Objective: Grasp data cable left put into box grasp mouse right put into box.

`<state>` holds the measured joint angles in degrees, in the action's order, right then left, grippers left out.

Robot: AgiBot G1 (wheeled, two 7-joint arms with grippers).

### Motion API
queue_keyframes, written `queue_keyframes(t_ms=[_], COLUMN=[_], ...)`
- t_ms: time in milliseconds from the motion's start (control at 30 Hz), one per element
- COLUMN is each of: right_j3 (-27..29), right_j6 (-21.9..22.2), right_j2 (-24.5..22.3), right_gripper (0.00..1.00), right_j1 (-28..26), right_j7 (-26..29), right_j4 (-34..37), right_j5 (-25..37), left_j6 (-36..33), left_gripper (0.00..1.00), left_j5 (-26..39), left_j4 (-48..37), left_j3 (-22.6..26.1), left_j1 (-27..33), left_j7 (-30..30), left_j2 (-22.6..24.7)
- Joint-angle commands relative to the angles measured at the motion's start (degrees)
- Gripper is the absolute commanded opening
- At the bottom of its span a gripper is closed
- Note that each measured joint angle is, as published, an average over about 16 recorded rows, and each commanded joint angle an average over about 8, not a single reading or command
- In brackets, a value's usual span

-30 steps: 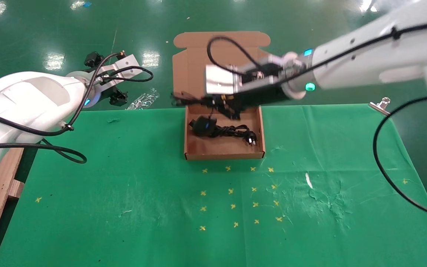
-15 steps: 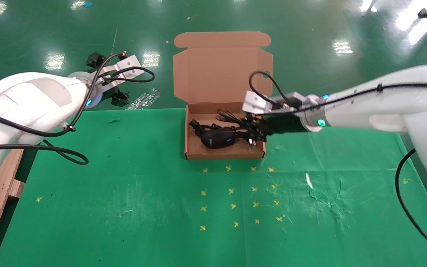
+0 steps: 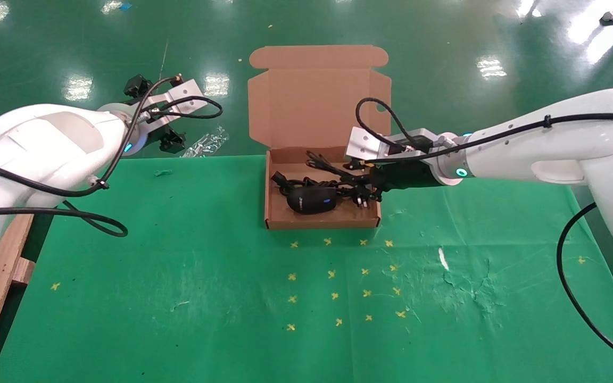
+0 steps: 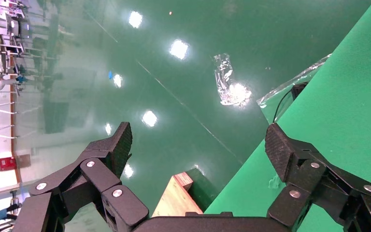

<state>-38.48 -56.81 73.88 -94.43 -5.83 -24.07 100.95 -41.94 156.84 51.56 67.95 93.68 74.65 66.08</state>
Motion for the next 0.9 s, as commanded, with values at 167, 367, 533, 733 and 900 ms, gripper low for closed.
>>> queue_keyframes(t_ms=[167,367,533,733,900], right_j3=[0.00,0.00,0.43,2.27,4.14], right_j6=[-0.36,-0.58,-1.19,-3.52,-5.87], right_j2=[-0.11,-0.18,-0.93,-4.09,-7.31], right_gripper=[1.00,1.00,1.00,1.00,1.00], right_j1=[-0.19,-0.28,0.32,3.03,5.80], right_j7=[0.17,0.25,0.60,1.95,3.31], right_j4=[-0.61,-0.96,-2.01,-5.98,-10.02], right_j5=[0.01,0.03,-1.06,-5.91,-10.84], left_j6=[-0.01,-0.01,-0.02,-0.01,0.00], left_gripper=[1.00,1.00,1.00,1.00,1.00], left_j5=[0.00,0.00,-0.02,-0.06,-0.07], left_j4=[0.00,0.01,0.01,0.00,-0.01], left_j3=[0.02,0.02,0.02,0.04,0.05], left_j1=[-0.01,-0.01,-0.01,0.00,0.01], left_j7=[-0.01,-0.01,-0.01,-0.03,-0.02], left_j2=[0.02,0.04,0.05,0.05,0.05])
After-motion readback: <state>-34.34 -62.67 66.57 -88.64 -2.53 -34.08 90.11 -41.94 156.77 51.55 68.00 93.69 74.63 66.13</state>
